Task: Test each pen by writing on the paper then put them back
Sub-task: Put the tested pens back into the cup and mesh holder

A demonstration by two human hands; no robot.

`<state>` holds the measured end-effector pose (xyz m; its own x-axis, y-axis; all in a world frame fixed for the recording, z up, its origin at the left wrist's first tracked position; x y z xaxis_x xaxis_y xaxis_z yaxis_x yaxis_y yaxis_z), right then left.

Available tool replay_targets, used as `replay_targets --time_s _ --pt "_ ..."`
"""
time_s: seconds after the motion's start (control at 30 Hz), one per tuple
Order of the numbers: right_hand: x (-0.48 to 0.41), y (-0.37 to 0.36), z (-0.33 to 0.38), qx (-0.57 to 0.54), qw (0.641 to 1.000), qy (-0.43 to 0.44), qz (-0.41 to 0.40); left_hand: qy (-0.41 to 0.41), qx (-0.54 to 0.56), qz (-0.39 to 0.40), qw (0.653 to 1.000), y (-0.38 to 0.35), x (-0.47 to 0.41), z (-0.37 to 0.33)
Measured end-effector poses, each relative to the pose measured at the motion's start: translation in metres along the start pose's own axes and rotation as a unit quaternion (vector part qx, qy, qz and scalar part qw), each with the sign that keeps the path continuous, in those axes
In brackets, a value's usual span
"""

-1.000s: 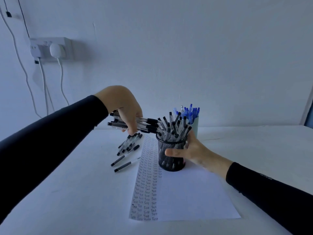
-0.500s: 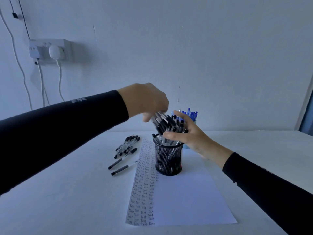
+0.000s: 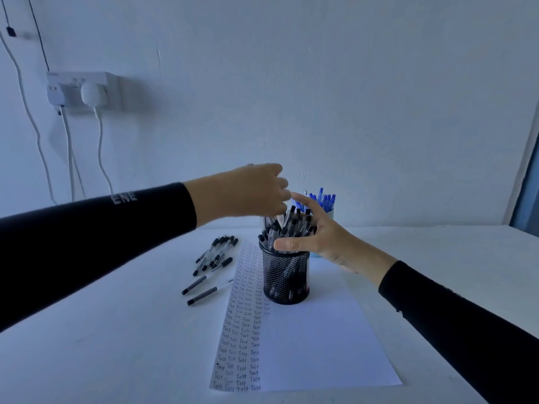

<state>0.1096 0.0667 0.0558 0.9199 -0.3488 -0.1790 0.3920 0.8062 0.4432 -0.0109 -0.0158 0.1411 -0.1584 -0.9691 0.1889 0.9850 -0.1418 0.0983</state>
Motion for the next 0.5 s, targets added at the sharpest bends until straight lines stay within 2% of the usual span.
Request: replay_targets --time_s 0.07,0.2,0.33,0.4,0.5 --pt "0.001 0.001 0.0 -0.005 1.0 0.002 0.002 0.01 0.016 -0.011 1.0 0.004 -0.004 -0.007" --pt "0.0 -0.001 -0.002 -0.02 1.0 0.006 -0.001 0.047 0.053 -0.182 0.981 0.014 0.007 0.014" --pt "0.003 -0.001 0.002 -0.038 0.999 0.007 0.011 0.117 0.153 -0.255 0.947 0.009 0.018 0.024" --pt "0.004 0.0 0.004 -0.03 0.999 0.014 0.017 0.162 0.287 -0.266 0.906 0.001 0.021 0.019" --pt "0.003 -0.001 0.004 -0.027 0.999 0.022 0.009 0.21 0.46 -0.286 0.814 -0.011 0.029 0.003"
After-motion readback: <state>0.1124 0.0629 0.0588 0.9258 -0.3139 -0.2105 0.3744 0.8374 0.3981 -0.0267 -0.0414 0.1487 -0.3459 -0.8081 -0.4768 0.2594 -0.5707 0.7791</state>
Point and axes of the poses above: each hand's wrist, its own x-axis away from the middle knuckle, its own y-axis out of the back of the hand, z = x × y, the point moved 3 cm from there along -x, towards the middle knuckle, and after that the axes turned 10 degrees about z, right-handed, at the moved point
